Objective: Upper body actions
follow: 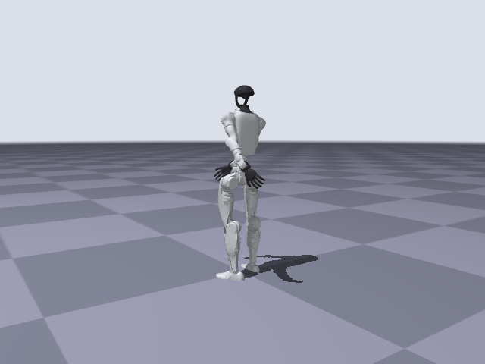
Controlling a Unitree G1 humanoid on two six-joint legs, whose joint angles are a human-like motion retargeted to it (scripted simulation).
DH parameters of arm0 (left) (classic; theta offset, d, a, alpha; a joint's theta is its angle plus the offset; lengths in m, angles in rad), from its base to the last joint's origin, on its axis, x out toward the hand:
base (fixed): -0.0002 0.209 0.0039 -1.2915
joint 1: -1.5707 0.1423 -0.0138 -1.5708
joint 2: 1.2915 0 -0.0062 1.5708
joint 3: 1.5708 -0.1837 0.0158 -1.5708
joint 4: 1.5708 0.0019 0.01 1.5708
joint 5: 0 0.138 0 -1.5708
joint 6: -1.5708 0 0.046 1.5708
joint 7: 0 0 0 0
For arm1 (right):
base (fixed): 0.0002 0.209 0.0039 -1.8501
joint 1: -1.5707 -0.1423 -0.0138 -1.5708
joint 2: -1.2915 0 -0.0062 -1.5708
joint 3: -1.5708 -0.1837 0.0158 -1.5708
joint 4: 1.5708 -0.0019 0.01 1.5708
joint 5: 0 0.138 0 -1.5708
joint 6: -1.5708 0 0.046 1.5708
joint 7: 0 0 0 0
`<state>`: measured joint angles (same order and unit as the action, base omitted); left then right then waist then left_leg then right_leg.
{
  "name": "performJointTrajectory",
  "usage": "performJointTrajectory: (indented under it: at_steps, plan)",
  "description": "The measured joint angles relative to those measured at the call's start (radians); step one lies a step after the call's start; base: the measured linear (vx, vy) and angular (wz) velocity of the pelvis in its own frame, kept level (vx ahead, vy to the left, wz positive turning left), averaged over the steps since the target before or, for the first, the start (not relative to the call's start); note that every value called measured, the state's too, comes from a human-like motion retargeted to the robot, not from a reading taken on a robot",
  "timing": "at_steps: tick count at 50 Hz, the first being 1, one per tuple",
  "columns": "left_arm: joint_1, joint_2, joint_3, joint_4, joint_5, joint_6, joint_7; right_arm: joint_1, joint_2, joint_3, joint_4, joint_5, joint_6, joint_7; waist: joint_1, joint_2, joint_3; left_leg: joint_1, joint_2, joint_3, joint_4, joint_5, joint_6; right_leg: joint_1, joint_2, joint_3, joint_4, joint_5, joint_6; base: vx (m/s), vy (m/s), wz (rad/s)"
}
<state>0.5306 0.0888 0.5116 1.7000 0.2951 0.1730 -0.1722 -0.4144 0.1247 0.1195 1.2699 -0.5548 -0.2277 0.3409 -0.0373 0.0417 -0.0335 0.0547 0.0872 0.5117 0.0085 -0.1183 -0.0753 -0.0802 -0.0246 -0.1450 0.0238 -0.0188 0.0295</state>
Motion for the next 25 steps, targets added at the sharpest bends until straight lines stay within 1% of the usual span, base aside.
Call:
performJointTrajectory:
  at_steps: [2,5,8,10,12,13,16,18,20,22,25]
  plan:
    - [-0.016,0.002,0.005,0.0,-0.026,0.0,0.005,0.017,-0.017,0.009,0.013,-0.048,-0.02,-0.055,-0.005,-0.005,-0.004,-0.005,-0.002,-0.012,0.002,0.002,0.001,0.003,-0.002,-0.004,0.0,-0.004,-0.001,0.02,0.0,0.26]
    - [-0.09,0.004,-0.039,0.0,-0.097,0.007,0.021,0.084,-0.049,0.002,0.076,-0.095,-0.001,-0.1,-0.01,-0.012,-0.01,-0.009,-0.005,-0.024,0.003,0.004,0.003,0.01,-0.004,-0.014,-0.002,-0.008,-0.002,0.03,0.0,0.14]
    - [-0.242,0.016,-0.173,0.0,-0.228,0.034,0.07,0.177,-0.105,-0.066,0.199,-0.127,0.049,-0.168,0.006,-0.017,-0.019,-0.019,-0.006,-0.032,0.009,0.005,0.007,0.014,-0.012,-0.035,-0.003,-0.012,0.003,0.0,0.0,0.0]
    - [-0.35,0.01,-0.24,0.0,-0.295,0.028,0.137,0.233,-0.147,-0.113,0.28,-0.122,0.075,-0.24,0.017,-0.022,-0.023,-0.028,-0.006,-0.038,0.014,0.006,0.009,0.018,-0.018,-0.054,-0.006,-0.015,0.007,-0.01,0.0,0.14]
    - [-0.531,-0.008,-0.277,0.0,-0.289,-0.022,0.175,0.328,-0.213,-0.19,0.387,-0.076,0.125,-0.35,0.022,-0.035,-0.024,-0.043,-0.012,-0.063,0.022,0.011,0.014,0.032,-0.029,-0.088,-0.013,-0.021,0.011,-0.02,-0.01,0.54]
    - [-0.614,-0.019,-0.279,0.0,-0.26,-0.041,0.157,0.373,-0.242,-0.225,0.419,-0.048,0.15,-0.383,0.025,-0.042,-0.021,-0.05,-0.014,-0.076,0.026,0.013,0.016,0.04,-0.033,-0.101,-0.017,-0.024,0.012,-0.03,-0.03,0.65]
    - [-0.801,-0.076,-0.287,-0.099,-0.176,-0.067,0.049,0.534,-0.3,-0.316,0.43,0.042,0.248,-0.438,0.031,-0.063,-0.009,-0.07,-0.023,-0.114,0.038,0.02,0.02,0.059,-0.047,-0.139,-0.025,-0.032,0.016,-0.02,-0.04,0.62]
    - [-0.899,-0.109,-0.303,-0.172,-0.151,-0.105,-0.008,0.628,-0.327,-0.363,0.43,0.085,0.293,-0.466,0.035,-0.076,-0.006,-0.082,-0.027,-0.13,0.045,0.023,0.02,0.065,-0.056,-0.155,-0.028,-0.036,0.02,0.0,-0.04,0.38]
    - [-0.979,-0.138,-0.321,-0.239,-0.141,-0.154,-0.015,0.706,-0.347,-0.392,0.43,0.115,0.316,-0.494,0.034,-0.084,-0.008,-0.09,-0.03,-0.136,0.048,0.025,0.019,0.066,-0.063,-0.166,-0.031,-0.037,0.023,0.0,-0.01,0.1]
    - [-1.039,-0.16,-0.33,-0.295,-0.125,-0.194,0.015,0.758,-0.367,-0.412,0.43,0.127,0.318,-0.518,0.033,-0.084,-0.009,-0.093,-0.03,-0.132,0.048,0.025,0.02,0.063,-0.065,-0.169,-0.032,-0.036,0.026,0.0,0.0,0.0]
    - [-1.092,-0.171,-0.329,-0.353,-0.092,-0.229,0.059,0.792,-0.388,-0.42,0.43,0.14,0.312,-0.551,0.028,-0.075,-0.01,-0.094,-0.026,-0.121,0.047,0.023,0.019,0.057,-0.065,-0.167,-0.032,-0.034,0.029,-0.01,0.04,-0.2]
